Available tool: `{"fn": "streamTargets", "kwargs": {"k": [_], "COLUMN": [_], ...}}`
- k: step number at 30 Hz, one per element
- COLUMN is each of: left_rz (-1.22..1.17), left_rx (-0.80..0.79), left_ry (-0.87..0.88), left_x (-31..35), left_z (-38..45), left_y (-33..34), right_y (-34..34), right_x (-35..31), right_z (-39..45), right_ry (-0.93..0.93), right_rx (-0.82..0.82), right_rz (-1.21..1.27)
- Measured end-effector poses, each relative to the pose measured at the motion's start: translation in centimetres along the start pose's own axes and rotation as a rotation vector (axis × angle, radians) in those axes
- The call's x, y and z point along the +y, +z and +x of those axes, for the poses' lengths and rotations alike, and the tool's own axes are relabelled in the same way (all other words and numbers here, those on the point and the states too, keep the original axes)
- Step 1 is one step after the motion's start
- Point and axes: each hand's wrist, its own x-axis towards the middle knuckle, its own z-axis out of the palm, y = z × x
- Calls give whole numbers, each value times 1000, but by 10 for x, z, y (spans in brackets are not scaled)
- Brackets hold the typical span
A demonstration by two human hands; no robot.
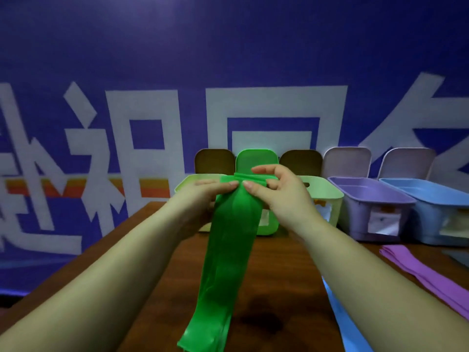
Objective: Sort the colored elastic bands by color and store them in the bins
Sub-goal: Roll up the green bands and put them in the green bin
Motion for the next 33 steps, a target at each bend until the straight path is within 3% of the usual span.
{"fn": "streamTargets", "kwargs": {"k": [8, 15, 17, 20, 22, 28, 33], "left_rz": [43, 6, -17, -14, 25, 133, 237], "left_rx": [-66, -22, 11, 73, 135, 179, 95], "left_ry": [195, 334, 311, 273, 272, 326, 309], "left_x": [76, 51, 22, -31, -66, -134, -155], "left_z": [-98, -141, -148, -158, -165, -172, -164], "left_y": [51, 83, 93, 103, 108, 111, 111], "right_y": [-15, -36, -41, -49, -47, -31, -38], "right_x": [-118, -126, -108, -61, -32, 23, 38], "right_z": [-63, -119, -139, -174, -201, -243, -242], "right_ry": [-69, -106, -100, -181, -177, 202, 384], "right_rx": [-52, -49, 24, 296, 380, 332, 359], "right_rz": [253, 165, 78, -405, -524, -2, 159]}}
